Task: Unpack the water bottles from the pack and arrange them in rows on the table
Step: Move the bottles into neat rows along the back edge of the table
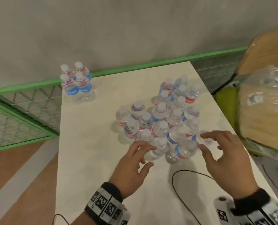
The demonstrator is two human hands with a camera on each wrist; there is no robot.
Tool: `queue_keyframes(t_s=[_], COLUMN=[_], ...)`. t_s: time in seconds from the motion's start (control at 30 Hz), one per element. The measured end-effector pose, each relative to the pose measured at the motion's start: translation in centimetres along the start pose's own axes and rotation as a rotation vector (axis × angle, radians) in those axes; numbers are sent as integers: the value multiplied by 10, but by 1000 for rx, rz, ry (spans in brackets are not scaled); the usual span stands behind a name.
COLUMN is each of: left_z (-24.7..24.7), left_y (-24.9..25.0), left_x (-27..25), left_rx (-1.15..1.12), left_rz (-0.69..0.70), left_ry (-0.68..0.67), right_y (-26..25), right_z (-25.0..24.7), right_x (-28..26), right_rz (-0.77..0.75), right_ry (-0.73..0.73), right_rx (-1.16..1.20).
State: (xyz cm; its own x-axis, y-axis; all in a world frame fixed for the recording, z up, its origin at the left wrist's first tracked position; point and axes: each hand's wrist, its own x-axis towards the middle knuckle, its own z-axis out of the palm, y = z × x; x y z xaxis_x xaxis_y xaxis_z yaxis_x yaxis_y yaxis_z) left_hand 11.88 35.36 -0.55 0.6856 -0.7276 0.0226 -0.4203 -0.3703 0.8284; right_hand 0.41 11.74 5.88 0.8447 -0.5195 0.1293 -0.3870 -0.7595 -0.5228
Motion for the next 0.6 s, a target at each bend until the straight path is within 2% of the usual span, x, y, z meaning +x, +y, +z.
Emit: queue_keyframes(t_s=[0.13, 0.3, 0.43, 0.6], left_z=[40, 64, 65, 49], left_y=[17, 23, 30, 33], left_x=[12, 32, 35, 28], left_rx=[39, 92, 145, 137], left_rz=[-69, -203, -234, -290], left_ry=[47, 98, 137, 83], right_y=[49, 61, 64, 63], right_z=[9, 21, 31, 31], right_x=[-10, -3, 6, 12], right_rz=[-30, -127, -173, -226], right_ry=[-137, -299, -328, -435], right_rx=[80, 167, 159, 127])
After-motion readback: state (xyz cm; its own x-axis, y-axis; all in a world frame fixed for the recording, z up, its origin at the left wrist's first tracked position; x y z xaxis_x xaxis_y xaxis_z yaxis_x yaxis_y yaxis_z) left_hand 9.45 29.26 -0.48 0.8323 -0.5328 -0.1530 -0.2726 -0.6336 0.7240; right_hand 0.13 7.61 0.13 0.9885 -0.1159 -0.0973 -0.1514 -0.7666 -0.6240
